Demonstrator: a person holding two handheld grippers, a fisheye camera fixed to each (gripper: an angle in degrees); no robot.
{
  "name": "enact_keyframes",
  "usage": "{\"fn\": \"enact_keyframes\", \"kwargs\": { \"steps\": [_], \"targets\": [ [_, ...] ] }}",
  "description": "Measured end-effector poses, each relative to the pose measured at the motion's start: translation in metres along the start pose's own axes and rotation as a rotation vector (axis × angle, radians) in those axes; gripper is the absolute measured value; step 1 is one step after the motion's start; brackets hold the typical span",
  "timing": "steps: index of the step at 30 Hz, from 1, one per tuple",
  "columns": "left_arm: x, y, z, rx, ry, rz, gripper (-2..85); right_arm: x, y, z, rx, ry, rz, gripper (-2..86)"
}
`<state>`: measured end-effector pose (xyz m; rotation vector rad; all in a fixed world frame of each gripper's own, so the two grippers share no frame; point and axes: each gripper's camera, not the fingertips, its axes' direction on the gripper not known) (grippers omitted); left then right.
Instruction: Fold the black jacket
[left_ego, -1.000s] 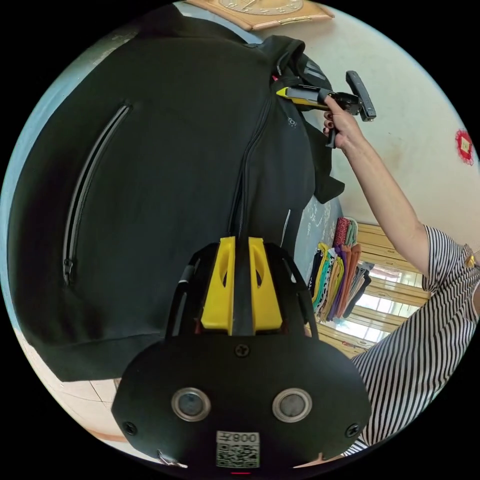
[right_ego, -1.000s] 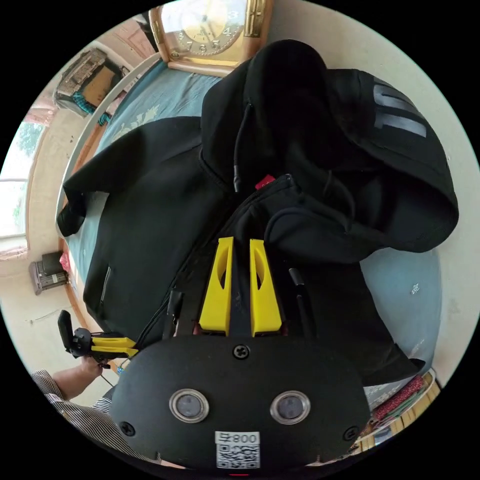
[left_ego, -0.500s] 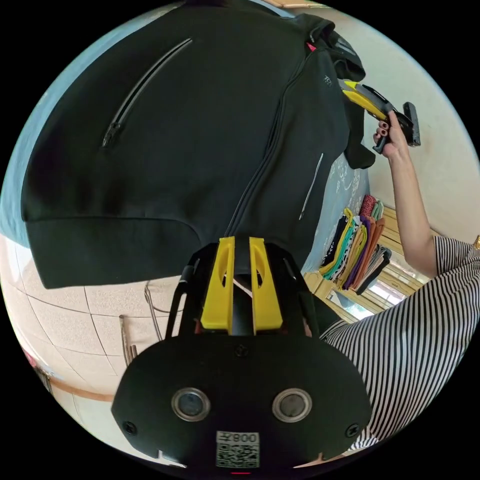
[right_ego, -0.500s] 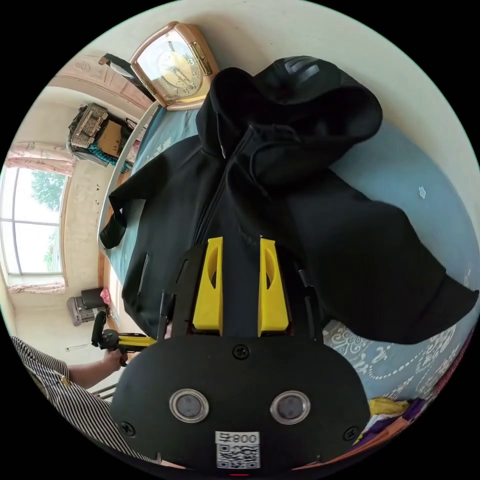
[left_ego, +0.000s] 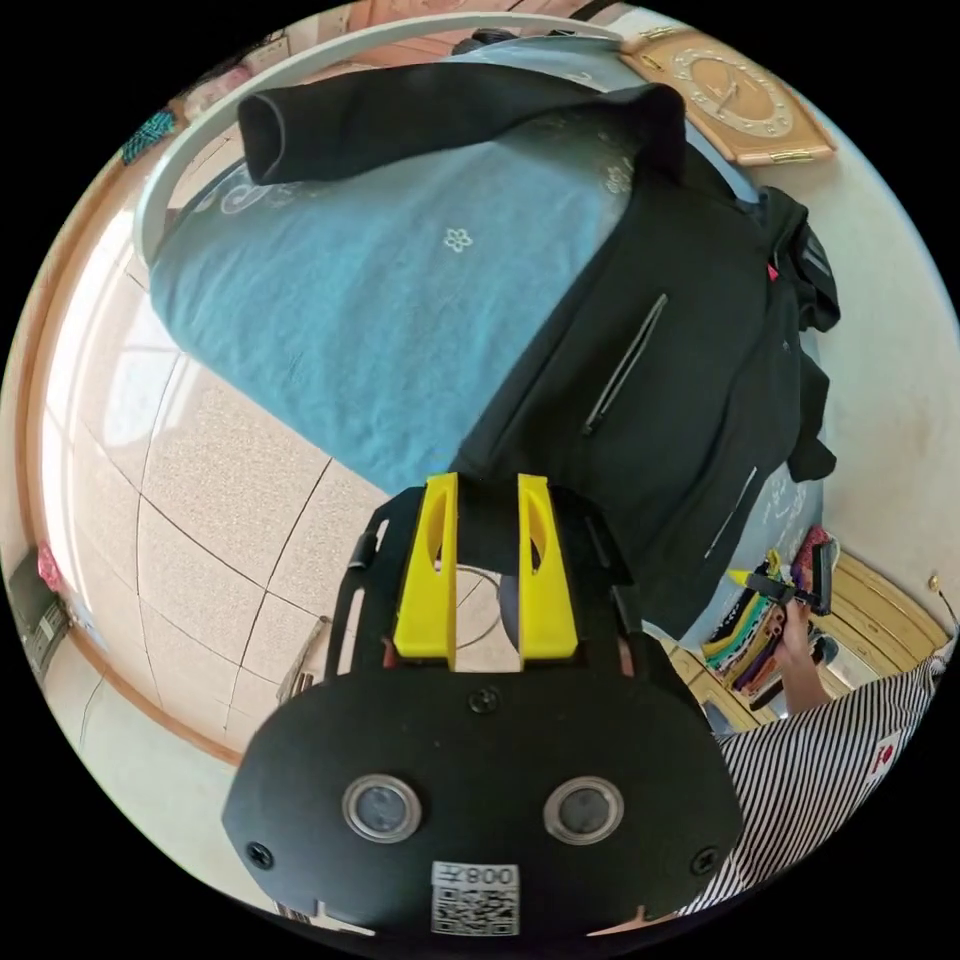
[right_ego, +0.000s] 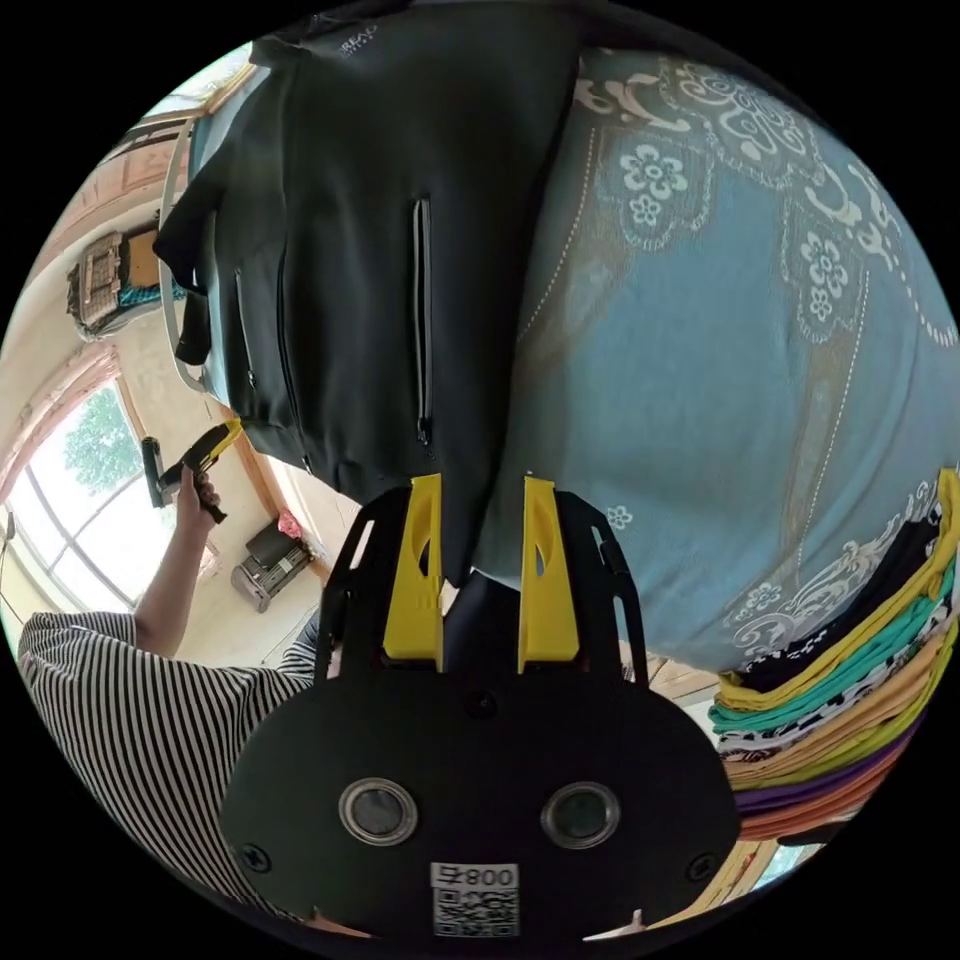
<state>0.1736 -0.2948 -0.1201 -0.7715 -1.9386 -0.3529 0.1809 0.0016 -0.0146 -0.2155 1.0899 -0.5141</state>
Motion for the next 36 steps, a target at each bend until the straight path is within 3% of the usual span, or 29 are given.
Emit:
{"fn": "enact_keyframes", "kwargs": {
  "steps": [5,11,19,25,30,36],
  "targets": [
    [0.010,-0.011,0.009,-0.079,-0.025,0.021,5.8,0.021,-0.005,0.041,-0.041,-0.090,0.043,10.4],
    [0.021,0.002,-0.021,-0.103,0.074,0.084,3.5,0.038,-0.001,0.058,-0.055,-0.142,0.034,2.7],
    [0.008,-0.003,-0.030,-0.120,0.104,0.037,3.3,0.069,0.005,0.064,-0.047,-0.175,0.031,2.8],
    [0.023,0.010,-0.038,-0.060,-0.027,-0.001,4.4,0.080,0.002,0.066,-0.103,-0.128,0.036,5.5],
    [0.027,0.038,-0.063,0.083,-0.015,-0.051,4.3,0.106,0.030,0.035,-0.028,-0.139,0.132,3.1],
    [0.098,0.013,-0.043,0.101,0.183,0.191,1.9,0.022,-0.047,-0.051,0.197,-0.076,-0.158,0.4]
  ]
}}
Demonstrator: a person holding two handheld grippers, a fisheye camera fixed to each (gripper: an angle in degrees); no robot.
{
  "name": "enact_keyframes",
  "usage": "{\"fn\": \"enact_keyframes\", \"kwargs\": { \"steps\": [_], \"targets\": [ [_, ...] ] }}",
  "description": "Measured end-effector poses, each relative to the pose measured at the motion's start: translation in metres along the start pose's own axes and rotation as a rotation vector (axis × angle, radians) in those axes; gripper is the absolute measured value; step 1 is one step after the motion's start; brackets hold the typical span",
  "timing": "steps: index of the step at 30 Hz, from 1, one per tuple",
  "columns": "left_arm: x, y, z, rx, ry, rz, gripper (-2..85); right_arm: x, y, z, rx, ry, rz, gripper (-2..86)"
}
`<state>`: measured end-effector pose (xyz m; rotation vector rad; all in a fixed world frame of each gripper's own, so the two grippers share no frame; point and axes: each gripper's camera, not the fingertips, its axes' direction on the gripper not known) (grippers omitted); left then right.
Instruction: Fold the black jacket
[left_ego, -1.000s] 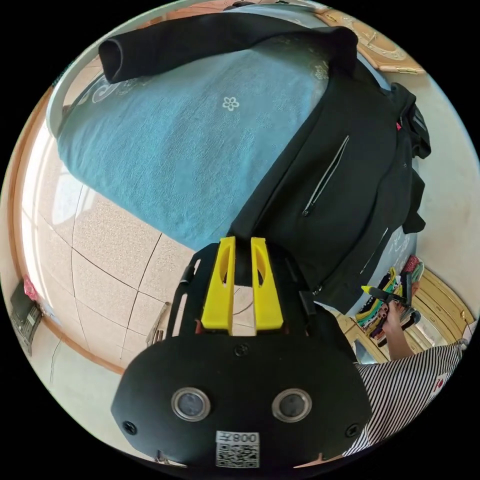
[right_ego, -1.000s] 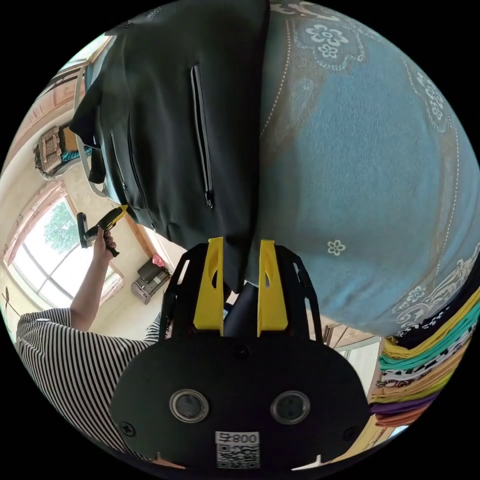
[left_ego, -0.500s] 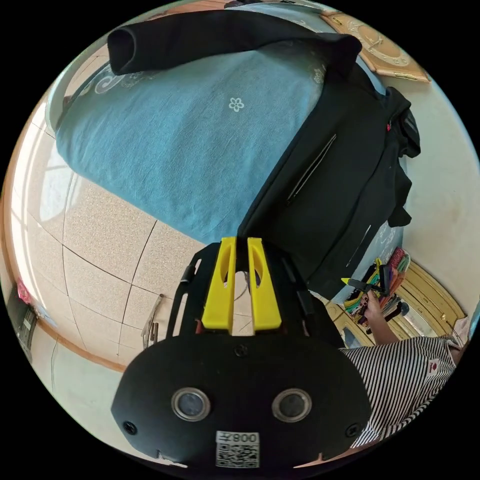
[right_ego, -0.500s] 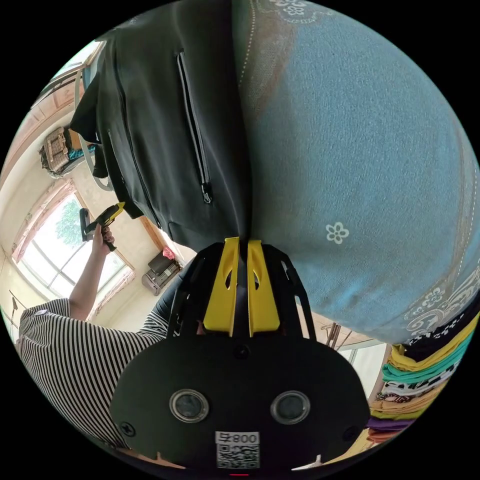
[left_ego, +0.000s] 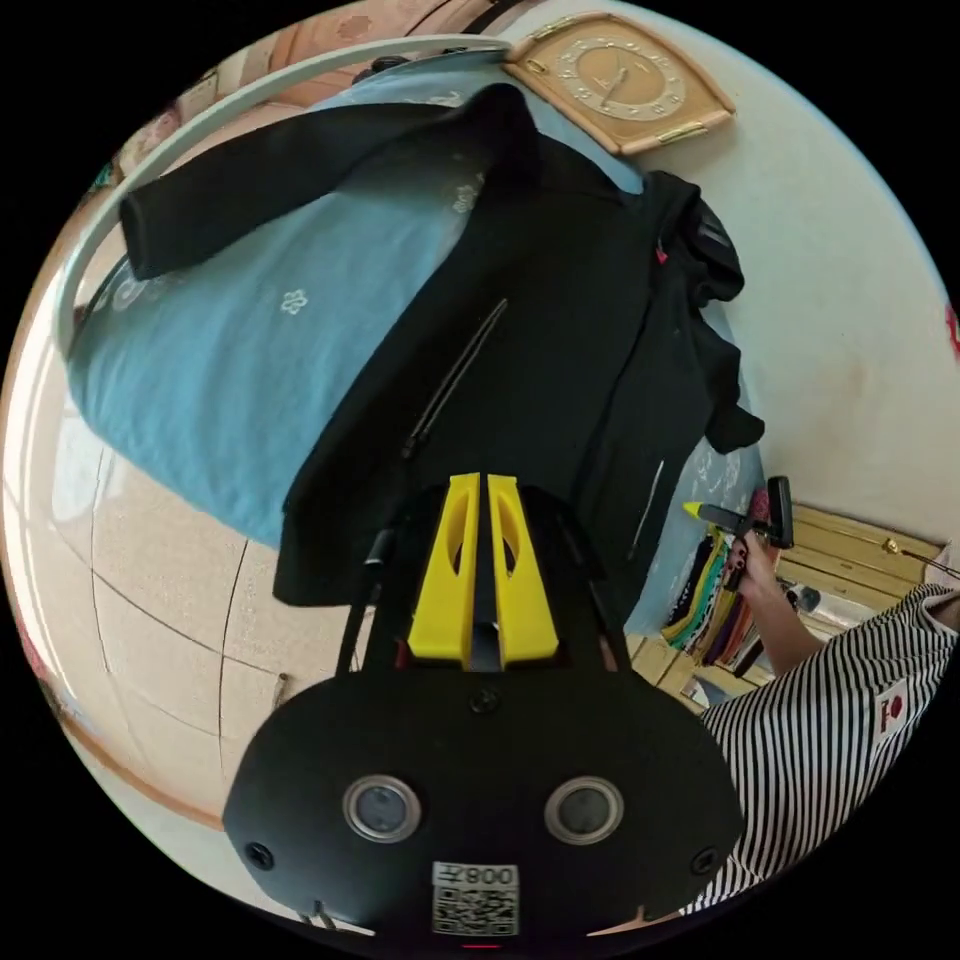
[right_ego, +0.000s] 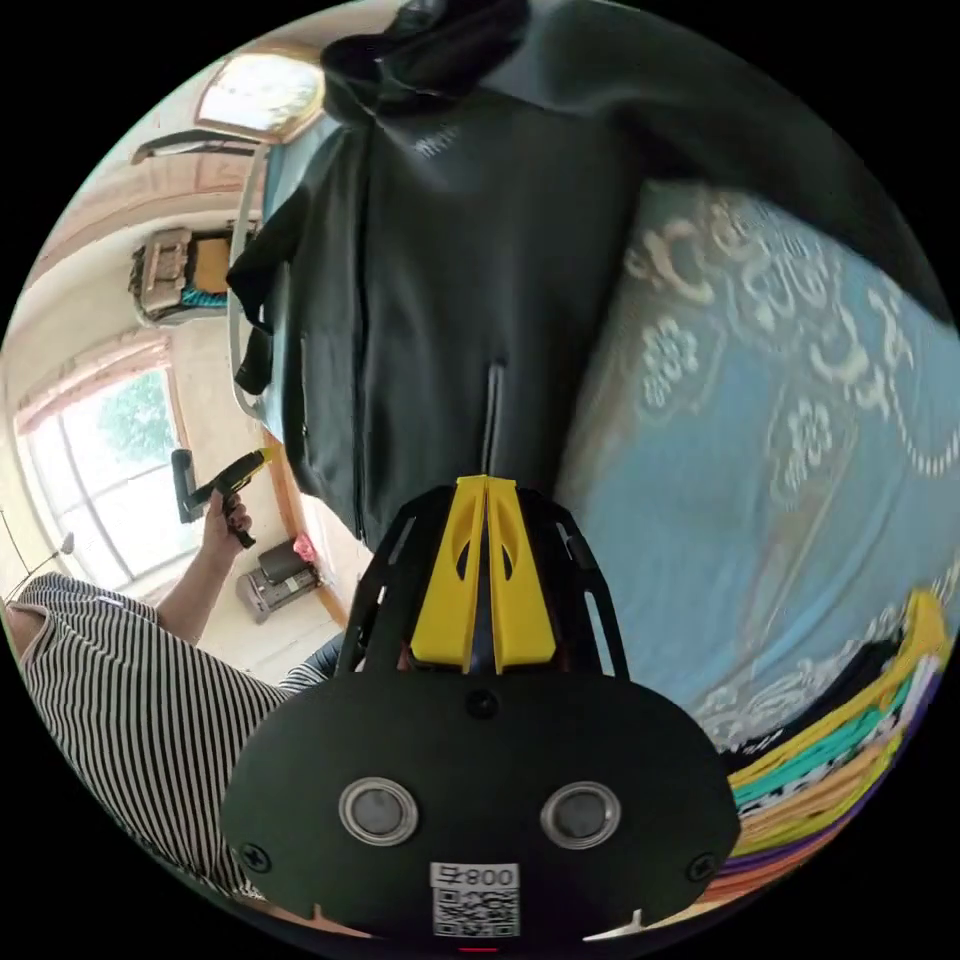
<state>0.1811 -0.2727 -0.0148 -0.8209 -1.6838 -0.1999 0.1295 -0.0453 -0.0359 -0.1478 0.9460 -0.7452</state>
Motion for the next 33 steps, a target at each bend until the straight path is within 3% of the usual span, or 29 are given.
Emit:
{"fn": "enact_keyframes", "kwargs": {
  "steps": [5,7,11,15,19,28,33],
  "targets": [
    [0.060,-0.076,0.048,0.016,0.176,0.238,0.5,-0.089,-0.132,-0.046,0.185,0.224,-0.268,0.2],
    [0.078,-0.102,0.054,0.052,0.174,0.298,0.4,-0.096,-0.165,-0.069,0.267,0.290,-0.249,0.2],
    [0.110,-0.167,0.061,0.127,0.152,0.398,0.3,-0.072,-0.226,-0.116,0.414,0.185,-0.162,0.3],
    [0.128,-0.216,0.071,0.135,0.134,0.428,0.4,-0.071,-0.281,-0.111,0.387,0.161,-0.139,0.3],
    [0.140,-0.250,0.081,0.136,0.077,0.441,1.0,-0.106,-0.334,-0.104,0.347,0.258,-0.201,0.3],
    [0.145,-0.186,0.094,0.106,0.106,0.453,6.7,-0.104,-0.267,-0.133,0.420,0.192,-0.229,3.5],
    [0.144,-0.135,0.110,0.043,-0.016,0.426,7.6,-0.184,-0.281,-0.135,0.449,0.268,-0.435,8.6]
  ]
}}
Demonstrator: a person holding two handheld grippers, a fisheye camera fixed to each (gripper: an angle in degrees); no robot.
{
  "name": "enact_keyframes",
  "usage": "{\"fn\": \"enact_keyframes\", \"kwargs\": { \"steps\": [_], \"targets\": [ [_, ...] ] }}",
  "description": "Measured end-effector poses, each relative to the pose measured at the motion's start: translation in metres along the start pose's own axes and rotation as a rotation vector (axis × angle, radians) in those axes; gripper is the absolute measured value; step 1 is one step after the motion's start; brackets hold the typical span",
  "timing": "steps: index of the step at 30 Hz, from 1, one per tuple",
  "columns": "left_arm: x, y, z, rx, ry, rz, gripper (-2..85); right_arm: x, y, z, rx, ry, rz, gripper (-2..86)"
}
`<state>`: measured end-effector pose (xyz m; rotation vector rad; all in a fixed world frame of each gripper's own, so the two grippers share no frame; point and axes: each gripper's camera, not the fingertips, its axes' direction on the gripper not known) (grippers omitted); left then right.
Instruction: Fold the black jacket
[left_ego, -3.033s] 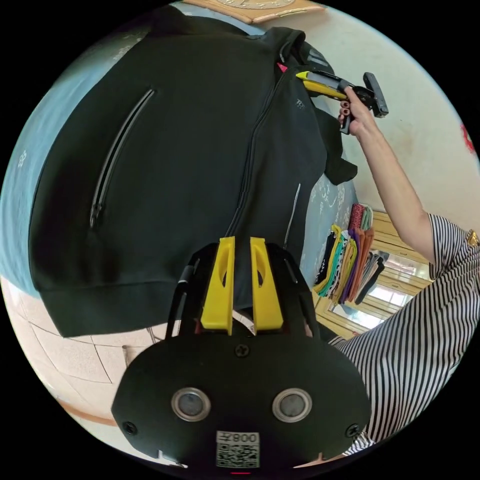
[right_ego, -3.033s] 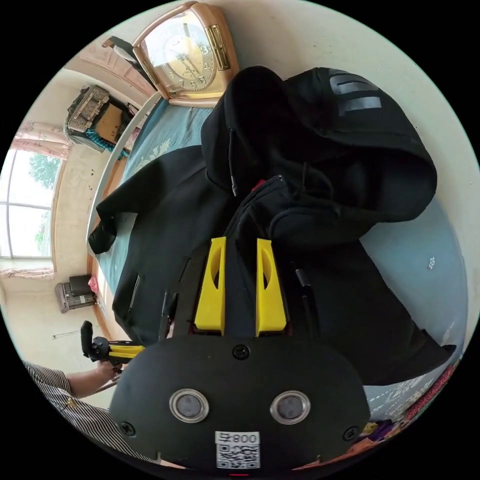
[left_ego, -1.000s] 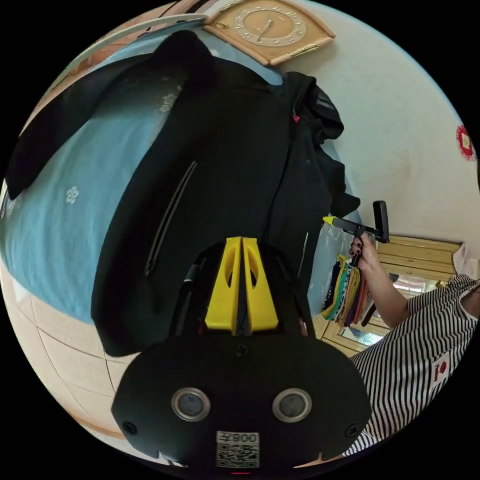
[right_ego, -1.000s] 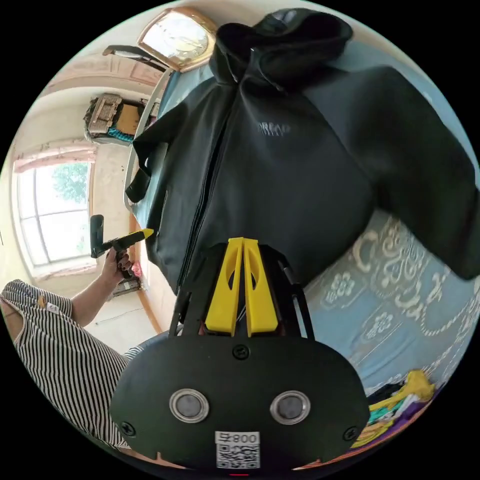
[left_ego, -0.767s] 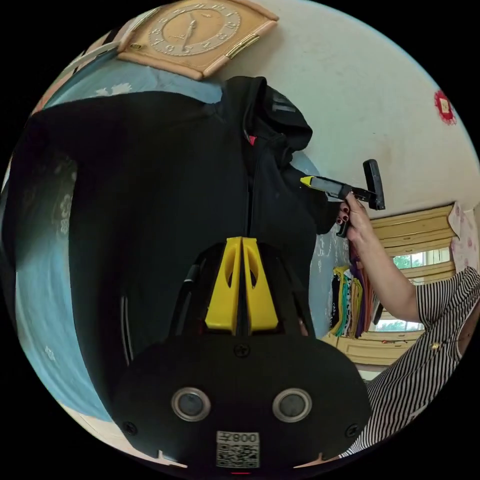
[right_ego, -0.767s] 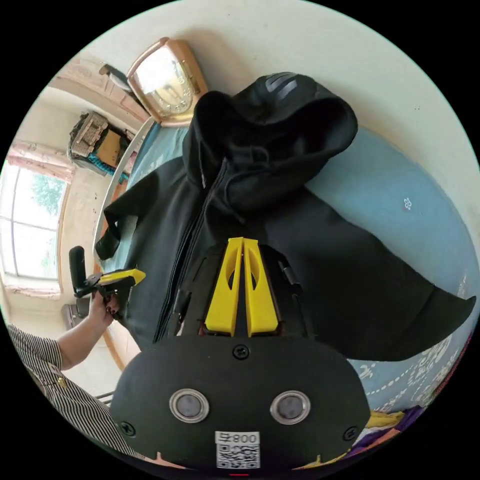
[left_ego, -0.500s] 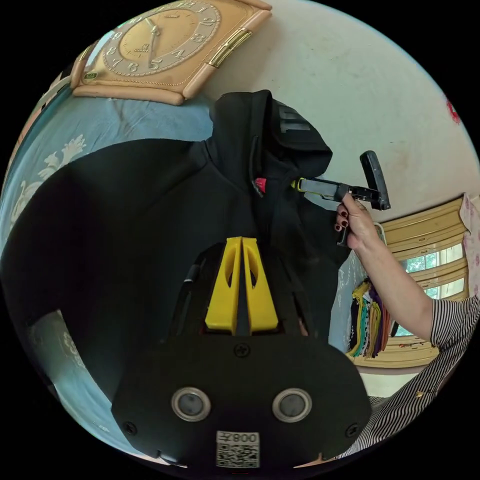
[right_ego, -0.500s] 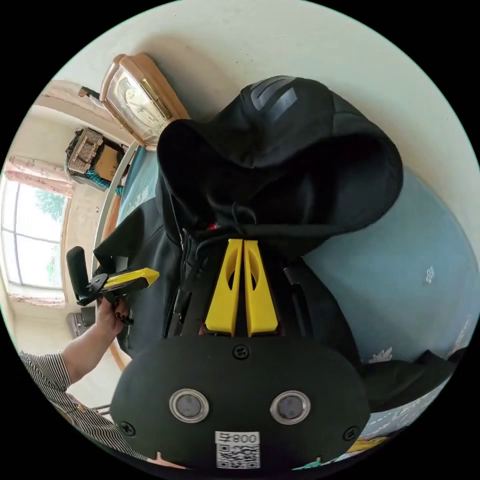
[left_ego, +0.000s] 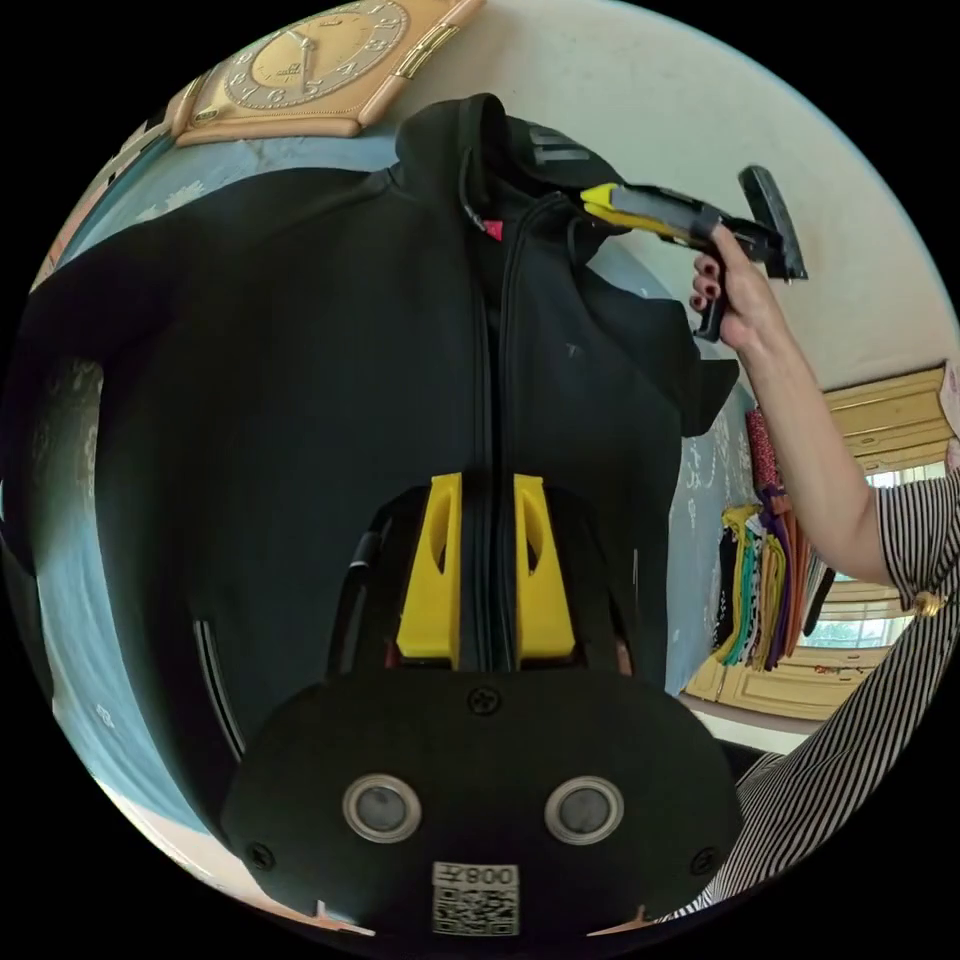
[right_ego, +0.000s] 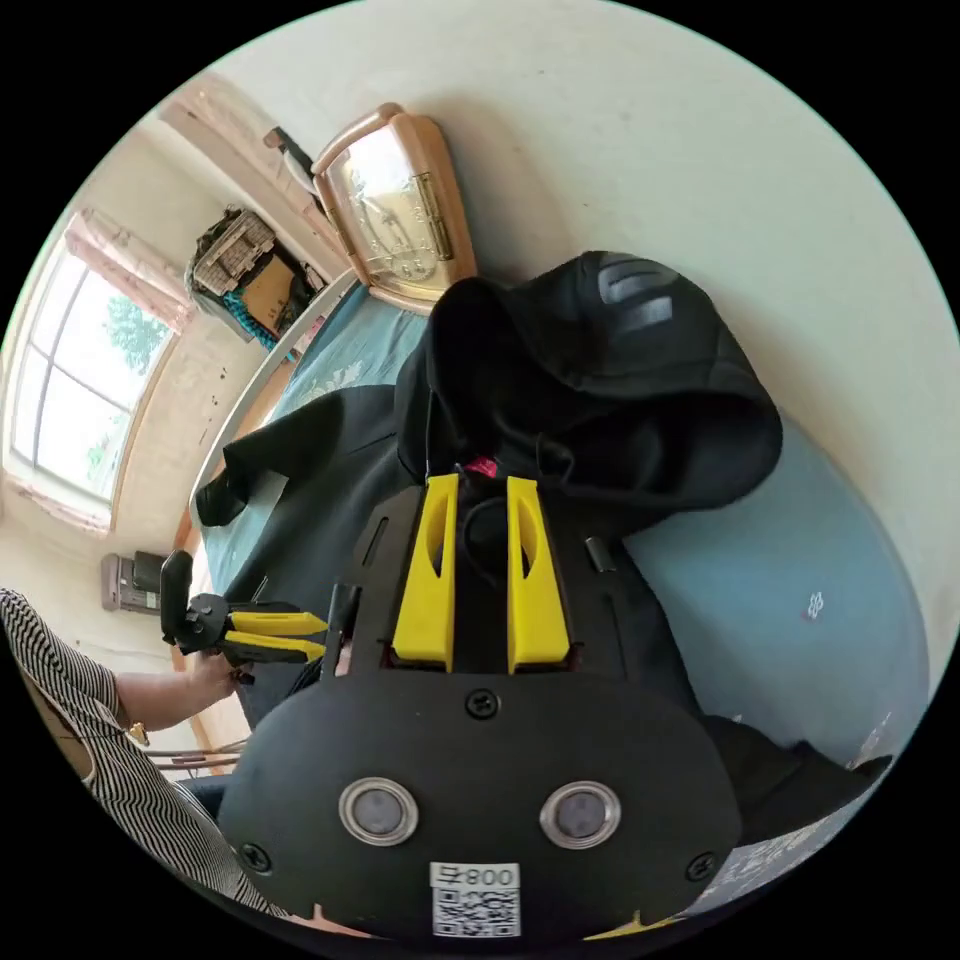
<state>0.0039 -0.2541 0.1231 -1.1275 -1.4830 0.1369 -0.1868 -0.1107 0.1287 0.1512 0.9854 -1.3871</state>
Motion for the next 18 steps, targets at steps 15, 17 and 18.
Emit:
{"fn": "enact_keyframes", "kwargs": {
  "steps": [15,17,18],
  "targets": [
    [0.010,0.005,0.018,-0.012,-0.102,0.005,3.2,-0.067,-0.123,0.106,-0.260,0.086,-0.200,5.3],
    [0.011,0.004,0.014,0.001,-0.089,0.013,3.0,-0.076,-0.128,0.091,-0.246,0.092,-0.224,3.7],
    [0.012,0.004,0.012,0.006,-0.089,0.022,3.0,-0.078,-0.130,0.086,-0.241,0.090,-0.230,3.5]
  ]
}}
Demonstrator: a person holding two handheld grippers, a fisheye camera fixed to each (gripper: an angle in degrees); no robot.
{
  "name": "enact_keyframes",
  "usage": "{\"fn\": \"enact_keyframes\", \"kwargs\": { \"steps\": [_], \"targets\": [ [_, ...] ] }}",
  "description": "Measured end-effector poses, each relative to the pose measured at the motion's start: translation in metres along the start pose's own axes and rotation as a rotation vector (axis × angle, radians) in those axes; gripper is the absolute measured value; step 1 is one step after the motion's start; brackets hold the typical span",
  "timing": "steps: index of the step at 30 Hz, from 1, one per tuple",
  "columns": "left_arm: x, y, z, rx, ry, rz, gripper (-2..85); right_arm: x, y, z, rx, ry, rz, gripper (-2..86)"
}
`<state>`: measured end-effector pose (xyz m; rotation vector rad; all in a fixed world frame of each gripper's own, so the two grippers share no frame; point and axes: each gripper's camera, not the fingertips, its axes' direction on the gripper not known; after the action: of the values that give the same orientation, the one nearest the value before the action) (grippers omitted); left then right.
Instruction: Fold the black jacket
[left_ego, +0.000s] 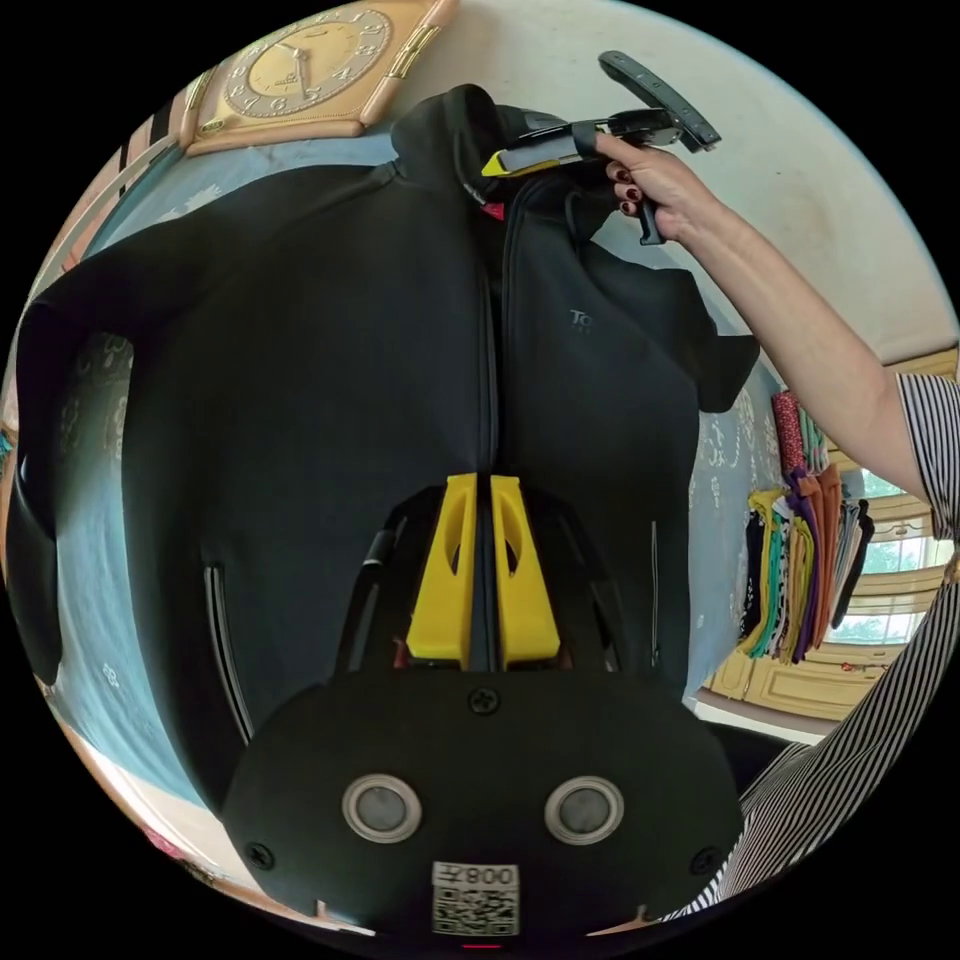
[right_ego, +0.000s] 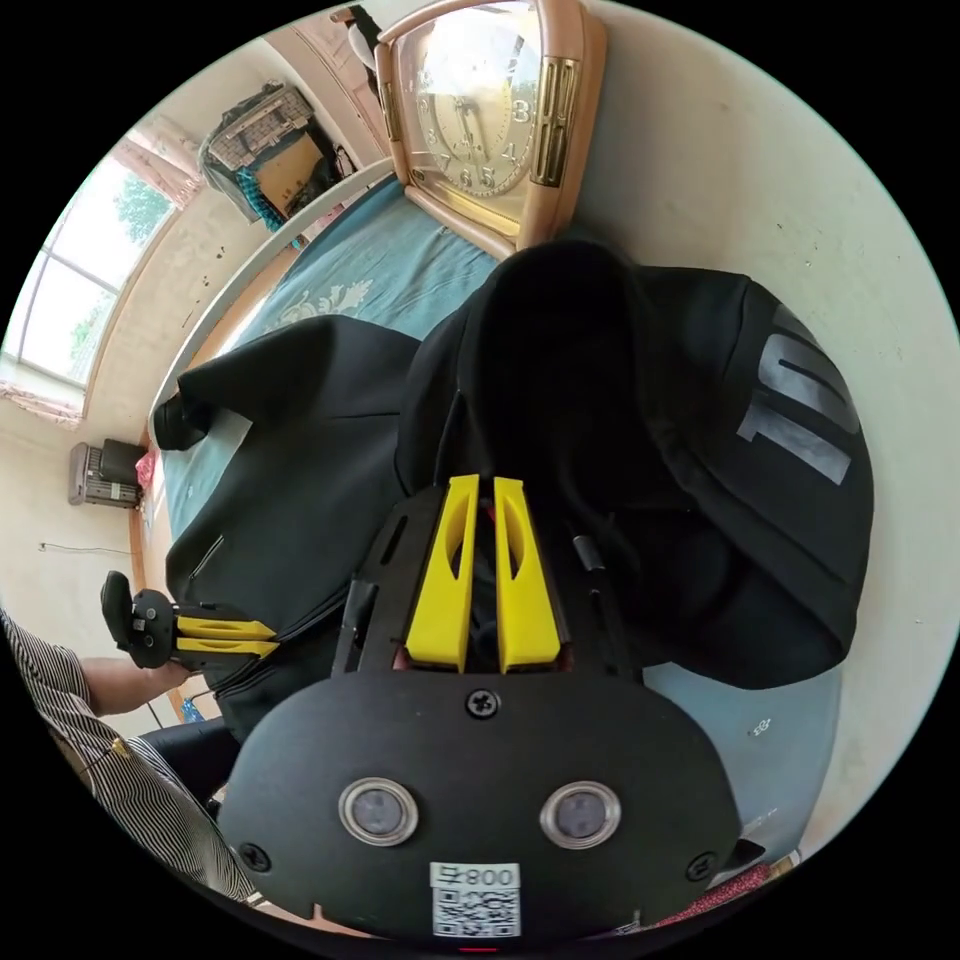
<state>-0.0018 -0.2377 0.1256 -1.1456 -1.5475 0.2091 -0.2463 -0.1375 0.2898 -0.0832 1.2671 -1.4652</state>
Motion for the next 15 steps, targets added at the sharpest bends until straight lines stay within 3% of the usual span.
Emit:
{"fn": "enact_keyframes", "kwargs": {
  "steps": [7,15],
  "targets": [
    [0.001,-0.007,-0.005,0.031,0.050,0.066,2.8,0.009,-0.005,-0.061,0.066,-0.024,-0.004,1.9],
    [-0.017,-0.026,0.034,-0.030,0.063,0.064,3.1,0.046,-0.026,-0.006,-0.033,0.010,0.116,1.1]
  ]
}}
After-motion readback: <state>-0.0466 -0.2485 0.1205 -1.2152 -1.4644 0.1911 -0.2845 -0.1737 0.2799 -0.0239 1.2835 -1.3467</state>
